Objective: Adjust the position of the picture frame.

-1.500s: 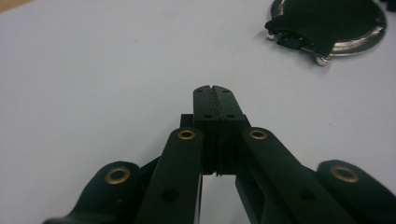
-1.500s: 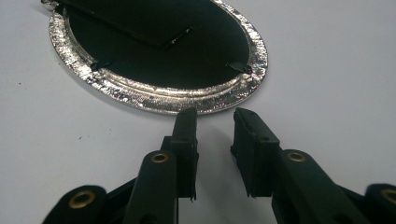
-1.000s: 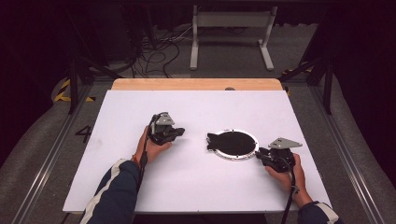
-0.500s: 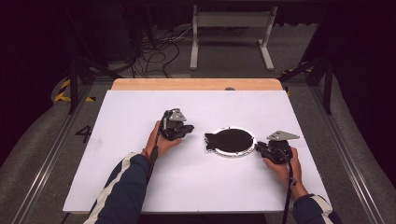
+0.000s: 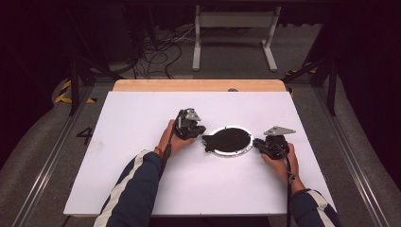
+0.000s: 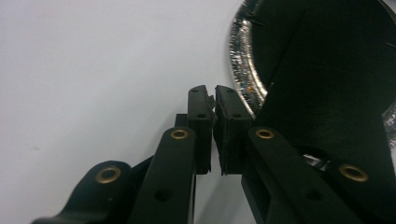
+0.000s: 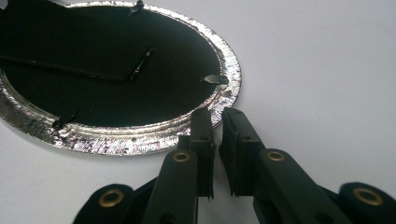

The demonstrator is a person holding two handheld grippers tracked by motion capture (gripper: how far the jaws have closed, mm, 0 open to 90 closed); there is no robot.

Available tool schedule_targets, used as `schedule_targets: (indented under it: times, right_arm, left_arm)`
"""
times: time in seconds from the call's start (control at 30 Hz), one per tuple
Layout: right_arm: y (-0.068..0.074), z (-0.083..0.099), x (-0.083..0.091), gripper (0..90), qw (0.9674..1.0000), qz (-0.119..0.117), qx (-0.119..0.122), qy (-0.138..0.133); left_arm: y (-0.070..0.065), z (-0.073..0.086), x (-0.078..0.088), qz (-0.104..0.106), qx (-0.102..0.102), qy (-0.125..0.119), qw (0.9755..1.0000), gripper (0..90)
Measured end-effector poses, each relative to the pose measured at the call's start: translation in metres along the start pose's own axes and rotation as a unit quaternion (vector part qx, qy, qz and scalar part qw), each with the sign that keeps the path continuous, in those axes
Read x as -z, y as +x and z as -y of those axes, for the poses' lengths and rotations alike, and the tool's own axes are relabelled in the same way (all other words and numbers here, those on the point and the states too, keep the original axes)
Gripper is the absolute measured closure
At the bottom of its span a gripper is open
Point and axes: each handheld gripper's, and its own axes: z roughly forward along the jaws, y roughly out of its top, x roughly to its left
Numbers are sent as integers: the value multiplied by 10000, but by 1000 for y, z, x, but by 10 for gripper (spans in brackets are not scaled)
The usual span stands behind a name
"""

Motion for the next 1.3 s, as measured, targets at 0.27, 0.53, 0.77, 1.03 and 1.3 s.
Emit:
schedule_targets:
  times: [0.27,0.53,0.77,1.03,1.3]
  right_arm:
    - [5,-5,-6,837,9999,-119,59,1]
    - [15,-7,-8,757,9997,-228,-42,21]
    - [29,-5,-5,729,9994,-347,77,46]
    - [48,0,0,719,9968,-708,357,57]
    - [60,4,3,803,9950,-838,546,42]
  left_arm:
    - [1,9,6,124,-69,190,9997,869]
    - [-13,18,17,254,-353,330,9985,881]
    - [-25,30,26,423,-458,235,9978,877]
    - [-38,44,37,651,-416,133,9969,890]
    - [-54,52,43,744,-477,126,9960,898]
